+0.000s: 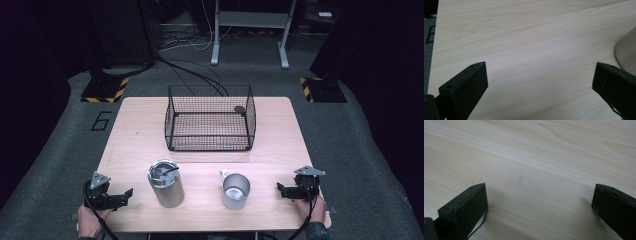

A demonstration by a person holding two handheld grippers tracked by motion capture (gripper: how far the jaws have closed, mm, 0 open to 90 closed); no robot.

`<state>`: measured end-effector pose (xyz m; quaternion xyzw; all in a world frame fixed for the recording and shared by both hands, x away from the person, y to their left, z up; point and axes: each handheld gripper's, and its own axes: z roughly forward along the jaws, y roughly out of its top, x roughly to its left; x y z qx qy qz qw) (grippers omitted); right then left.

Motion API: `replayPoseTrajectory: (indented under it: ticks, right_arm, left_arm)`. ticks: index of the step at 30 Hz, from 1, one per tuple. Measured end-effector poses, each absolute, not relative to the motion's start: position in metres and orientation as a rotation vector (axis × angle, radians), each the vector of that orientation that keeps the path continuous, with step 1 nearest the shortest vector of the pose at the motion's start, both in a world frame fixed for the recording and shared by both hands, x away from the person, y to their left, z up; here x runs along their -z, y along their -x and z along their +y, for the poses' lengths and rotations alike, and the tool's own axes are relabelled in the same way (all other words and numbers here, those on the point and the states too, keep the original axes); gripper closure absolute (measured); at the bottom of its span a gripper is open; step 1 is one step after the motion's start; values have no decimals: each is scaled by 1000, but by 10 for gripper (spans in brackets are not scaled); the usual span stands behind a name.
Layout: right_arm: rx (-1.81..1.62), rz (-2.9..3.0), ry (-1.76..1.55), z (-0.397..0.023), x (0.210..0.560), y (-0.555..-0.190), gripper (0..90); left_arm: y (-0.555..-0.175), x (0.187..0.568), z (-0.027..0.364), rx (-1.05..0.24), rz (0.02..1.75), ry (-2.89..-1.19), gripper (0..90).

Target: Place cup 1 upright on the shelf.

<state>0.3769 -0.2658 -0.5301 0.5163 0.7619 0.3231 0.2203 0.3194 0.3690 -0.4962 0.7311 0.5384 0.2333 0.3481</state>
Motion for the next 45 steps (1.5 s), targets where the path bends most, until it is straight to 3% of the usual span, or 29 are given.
replayPoseTrajectory:
  ticks: [45]
  right_arm:
    - [-896, 2110, -1419, -266, 530, -377, 4]
  left_arm:
    - [-290, 424, 300, -480, 952, -1882, 1]
